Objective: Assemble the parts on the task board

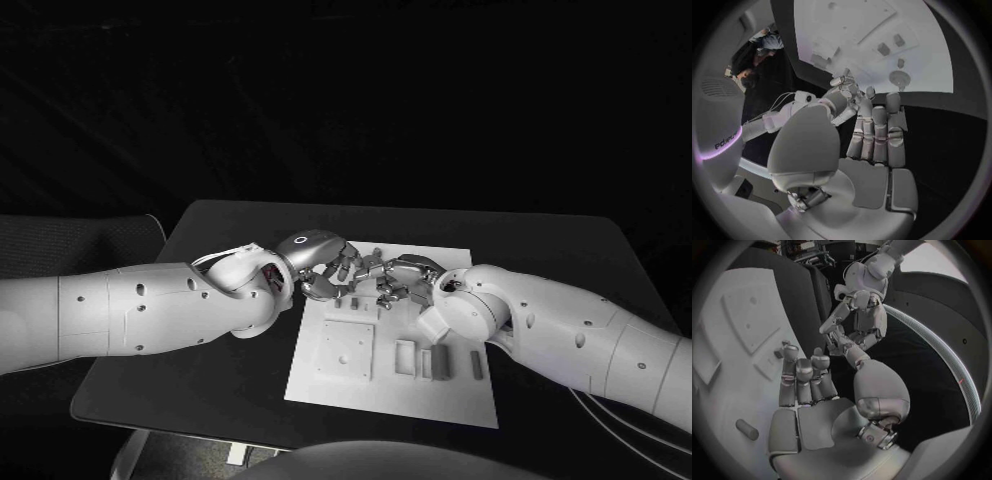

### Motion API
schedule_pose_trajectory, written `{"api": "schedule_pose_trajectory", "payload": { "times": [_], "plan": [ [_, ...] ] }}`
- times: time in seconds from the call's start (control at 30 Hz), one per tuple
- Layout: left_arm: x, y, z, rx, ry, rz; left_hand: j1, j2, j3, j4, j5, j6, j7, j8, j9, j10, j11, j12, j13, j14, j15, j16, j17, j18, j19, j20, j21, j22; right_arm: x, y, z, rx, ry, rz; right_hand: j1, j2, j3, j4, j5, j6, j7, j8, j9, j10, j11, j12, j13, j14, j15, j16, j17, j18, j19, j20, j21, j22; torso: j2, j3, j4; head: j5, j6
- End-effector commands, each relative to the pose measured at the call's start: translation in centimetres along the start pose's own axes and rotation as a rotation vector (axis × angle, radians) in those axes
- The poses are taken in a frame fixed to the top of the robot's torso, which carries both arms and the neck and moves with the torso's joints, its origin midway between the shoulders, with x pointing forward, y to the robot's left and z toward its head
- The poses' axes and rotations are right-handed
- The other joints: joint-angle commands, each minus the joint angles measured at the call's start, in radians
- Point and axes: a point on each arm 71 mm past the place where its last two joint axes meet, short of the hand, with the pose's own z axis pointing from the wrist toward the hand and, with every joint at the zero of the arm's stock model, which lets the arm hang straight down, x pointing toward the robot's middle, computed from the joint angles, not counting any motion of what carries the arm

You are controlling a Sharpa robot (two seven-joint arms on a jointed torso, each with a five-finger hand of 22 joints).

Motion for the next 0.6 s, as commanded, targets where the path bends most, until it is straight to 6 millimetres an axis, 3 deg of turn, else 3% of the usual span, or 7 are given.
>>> {"api": "schedule_pose_trajectory", "payload": {
  "times": [0.03,0.6],
  "plan": [
    [0.07,-0.37,0.13,0.015,0.011,0.0,-0.001,0.009,0.001,0.0,0.002,0.002,0.005,0.005,0.002,-0.004,0.0,0.005,0.001,-0.005,-0.005,0.001,-0.001,0.025,-0.002,-0.004,0.006,0.023,0.14,0.23,0.03,-0.024,0.003,0.001,0.015,0.007,-0.004,-0.002,0.008,0.004,0.014,0.011,0.004,-0.002,-0.005,0.005,0.0,-0.001,-0.004,0.005,0.001,0.012,-0.004,-0.001,0.0,0.009,0.0,0.0,0.0011,0.0,-0.001],
    [0.14,-0.34,0.19,0.014,0.019,-0.001,-0.001,0.012,0.0,0.0,0.002,0.001,0.005,0.005,0.002,-0.005,0.0,0.005,0.001,-0.005,-0.005,0.001,-0.001,0.025,-0.002,-0.004,0.007,0.023,0.1,0.13,0.01,-0.016,0.012,-0.01,0.091,0.043,0.031,-0.002,0.002,0.088,-0.023,0.086,0.063,0.011,-0.04,0.008,-0.01,0.004,-0.036,0.007,-0.006,0.012,-0.002,0.0,0.004,0.01,0.0,0.0004,-0.0001,0.002,-0.001]
  ]
}}
